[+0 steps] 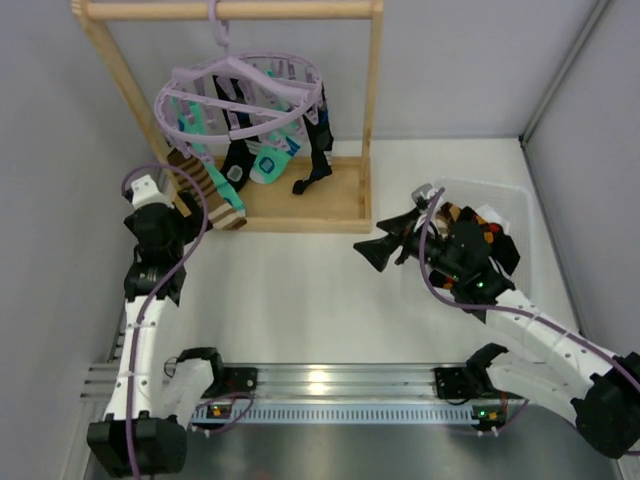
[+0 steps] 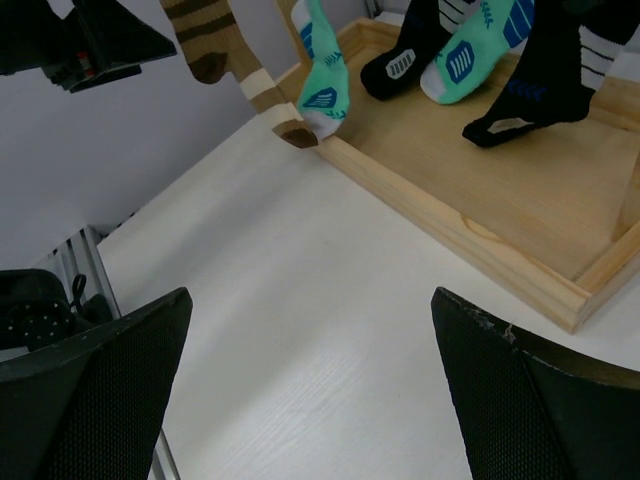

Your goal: Remove the socks clipped to the hanger

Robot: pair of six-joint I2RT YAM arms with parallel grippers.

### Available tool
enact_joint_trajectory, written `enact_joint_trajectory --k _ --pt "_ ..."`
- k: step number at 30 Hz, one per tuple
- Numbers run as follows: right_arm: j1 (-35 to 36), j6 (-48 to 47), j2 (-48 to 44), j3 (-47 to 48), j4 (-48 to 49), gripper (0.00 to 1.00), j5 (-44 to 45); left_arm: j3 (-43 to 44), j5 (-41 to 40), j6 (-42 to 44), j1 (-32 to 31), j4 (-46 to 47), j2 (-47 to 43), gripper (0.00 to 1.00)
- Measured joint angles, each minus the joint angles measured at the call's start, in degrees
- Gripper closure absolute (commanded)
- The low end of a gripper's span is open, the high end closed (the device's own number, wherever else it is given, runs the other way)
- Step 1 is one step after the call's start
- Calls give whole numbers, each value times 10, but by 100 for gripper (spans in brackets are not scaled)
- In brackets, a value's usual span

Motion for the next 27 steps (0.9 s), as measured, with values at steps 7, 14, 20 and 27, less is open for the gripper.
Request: enact_joint_trajectory --k 7,14,20,27 --pt "0 -28 -31 -4 -5 0 -38 -80 222 26 106 196 32 2" --pt "0 -43 -82 -12 -17 1 -49 -121 298 47 113 334 120 22" --pt "0 -46 -94 -15 -16 0 -52 -124 341 40 113 407 162 100" --pt "0 -33 -84 -19 -15 0 -45 -172 212 12 18 459 79 100"
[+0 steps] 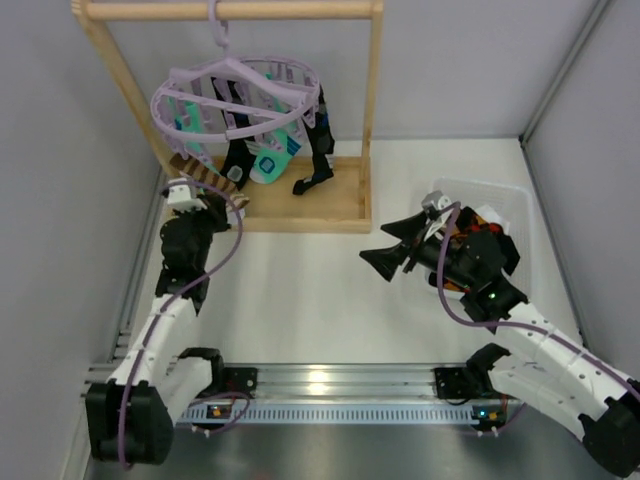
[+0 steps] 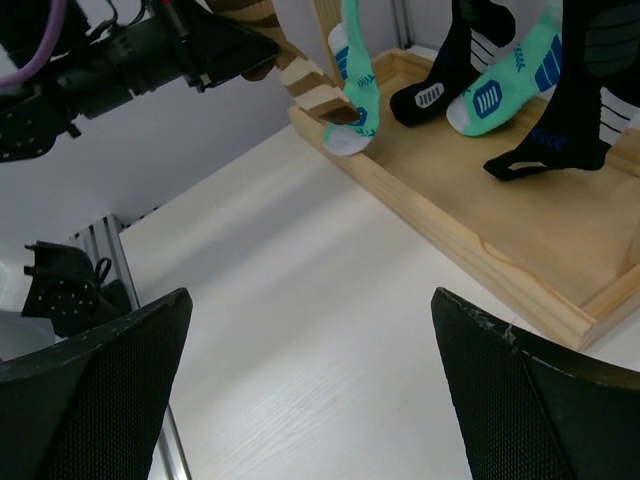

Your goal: Remove the socks clipped to the hanger

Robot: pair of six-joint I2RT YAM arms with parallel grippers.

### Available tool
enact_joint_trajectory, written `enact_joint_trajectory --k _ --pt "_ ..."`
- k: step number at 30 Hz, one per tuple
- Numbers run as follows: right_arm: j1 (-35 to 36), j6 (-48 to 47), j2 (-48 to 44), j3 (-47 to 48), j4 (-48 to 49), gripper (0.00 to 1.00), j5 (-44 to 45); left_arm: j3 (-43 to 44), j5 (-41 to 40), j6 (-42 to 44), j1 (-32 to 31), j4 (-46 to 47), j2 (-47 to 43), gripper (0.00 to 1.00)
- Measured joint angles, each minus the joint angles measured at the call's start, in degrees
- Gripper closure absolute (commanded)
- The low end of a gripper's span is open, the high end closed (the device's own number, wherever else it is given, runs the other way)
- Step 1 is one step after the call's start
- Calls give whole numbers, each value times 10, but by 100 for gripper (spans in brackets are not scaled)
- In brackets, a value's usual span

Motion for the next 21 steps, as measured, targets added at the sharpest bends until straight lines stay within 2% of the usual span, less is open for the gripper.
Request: enact_joint_trajectory --k 6,9,12,15,21 --pt "0 41 -23 0 -8 1 59 -39 -170 11 -224 27 -90 100" --pt "0 68 -40 3 -17 1 102 -54 -229 10 -287 34 -92 100" --pt "0 89 -41 27 -44 1 139 -56 -309 13 -356 35 -60 100" --pt "0 99 -16 87 -80 4 161 -43 -405 32 -452 33 -2 100" --pt "1 96 59 234 -148 13 174 26 -519 72 -578 30 92 100"
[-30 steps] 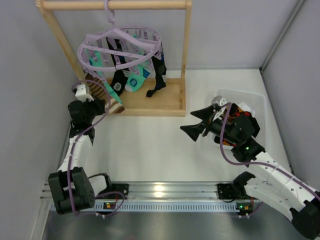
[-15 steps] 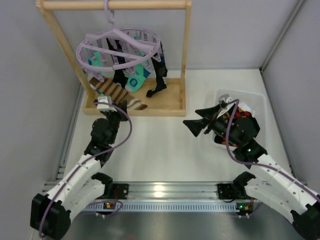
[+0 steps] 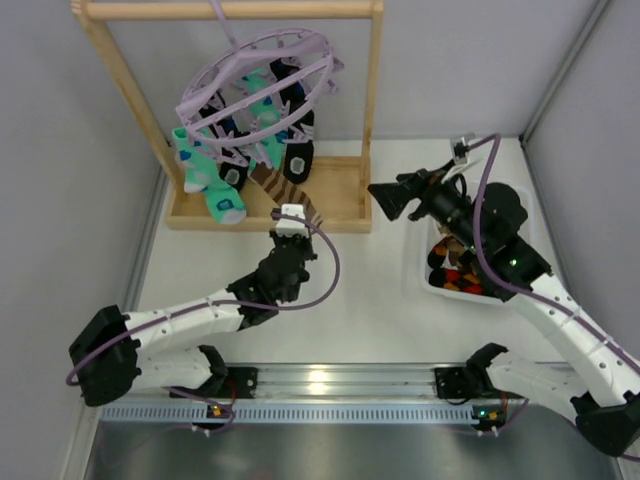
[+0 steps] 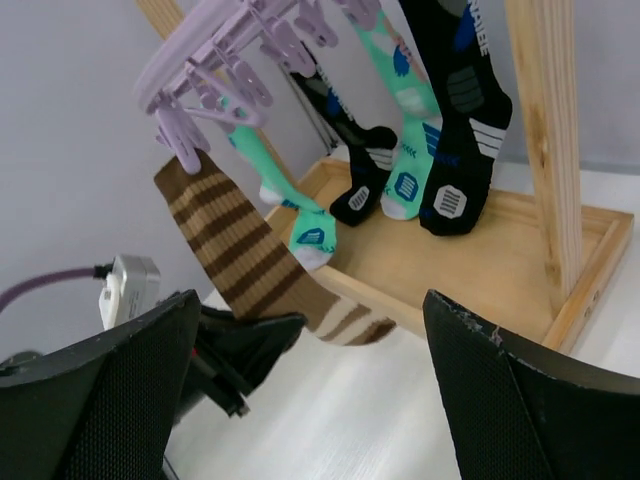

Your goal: Remove the socks clipped to the hanger

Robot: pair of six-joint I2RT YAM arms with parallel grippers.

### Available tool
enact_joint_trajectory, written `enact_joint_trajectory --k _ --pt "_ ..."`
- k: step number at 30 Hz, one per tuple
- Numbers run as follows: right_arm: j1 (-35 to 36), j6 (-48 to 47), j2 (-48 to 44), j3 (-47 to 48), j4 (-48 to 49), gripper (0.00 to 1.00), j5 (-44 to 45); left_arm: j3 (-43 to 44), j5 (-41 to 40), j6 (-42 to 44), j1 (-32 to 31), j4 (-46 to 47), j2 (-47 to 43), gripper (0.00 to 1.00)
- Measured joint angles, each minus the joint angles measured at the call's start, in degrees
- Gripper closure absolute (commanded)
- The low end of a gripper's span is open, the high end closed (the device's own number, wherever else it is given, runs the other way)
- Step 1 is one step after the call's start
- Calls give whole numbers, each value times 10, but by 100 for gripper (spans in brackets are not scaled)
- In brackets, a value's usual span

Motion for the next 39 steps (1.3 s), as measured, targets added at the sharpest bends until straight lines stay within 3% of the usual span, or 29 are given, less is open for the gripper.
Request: enact_joint_trajectory --k 7,14,19,29,39 --pt "55 -72 136 229 -146 23 55 61 -102 49 -70 -1 52 100" --pt "165 -183 347 542 -306 29 171 70 -150 86 -80 -3 66 100" --pt "221 -244 475 697 -379 32 247 96 -168 124 -88 -5 89 100" --pt "261 -330 564 747 -400 39 361 124 -171 166 -99 -5 118 100" --pt "261 -357 596 783 -372 41 373 139 -165 177 -102 -5 132 100"
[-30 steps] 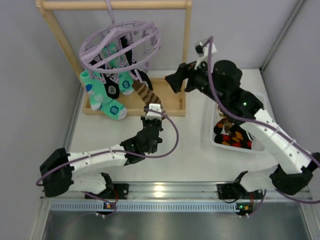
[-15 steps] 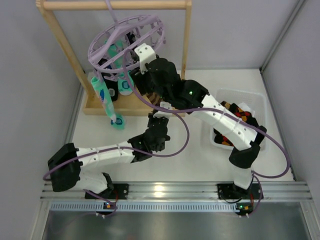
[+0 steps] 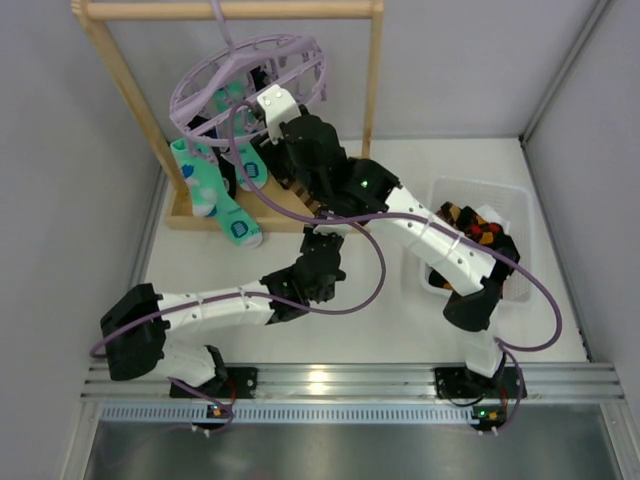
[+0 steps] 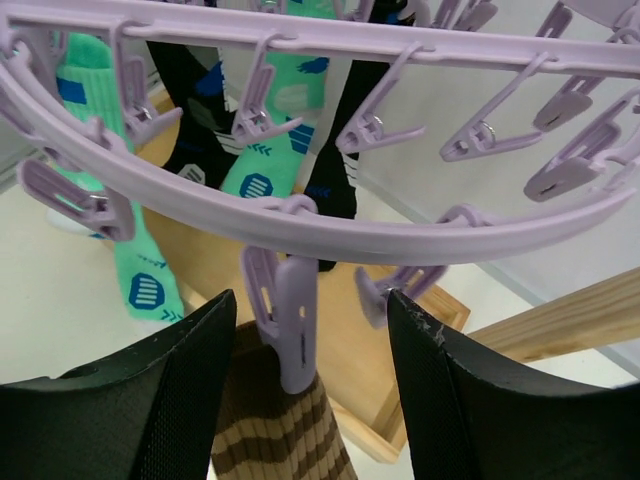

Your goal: Remove the socks clipped to the hanger

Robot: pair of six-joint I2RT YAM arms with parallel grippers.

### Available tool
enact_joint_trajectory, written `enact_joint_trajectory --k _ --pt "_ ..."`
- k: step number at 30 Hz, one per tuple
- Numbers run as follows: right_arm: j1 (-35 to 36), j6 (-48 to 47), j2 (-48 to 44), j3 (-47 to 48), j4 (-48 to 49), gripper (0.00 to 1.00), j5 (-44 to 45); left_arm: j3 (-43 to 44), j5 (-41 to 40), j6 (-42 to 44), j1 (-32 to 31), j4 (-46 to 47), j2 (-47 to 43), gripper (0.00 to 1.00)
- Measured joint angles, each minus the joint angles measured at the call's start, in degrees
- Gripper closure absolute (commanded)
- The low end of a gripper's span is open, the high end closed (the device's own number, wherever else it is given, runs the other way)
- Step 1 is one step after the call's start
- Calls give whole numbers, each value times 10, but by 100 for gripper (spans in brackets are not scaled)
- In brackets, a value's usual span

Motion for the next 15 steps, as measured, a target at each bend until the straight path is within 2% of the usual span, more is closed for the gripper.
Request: enact_joint_trajectory --k 8,15 --pt "1 3 -6 -25 42 41 -23 9 0 26 -1 0 20 100" --pt "2 -26 -4 -27 70 42 34 26 -2 60 -16 0 25 100"
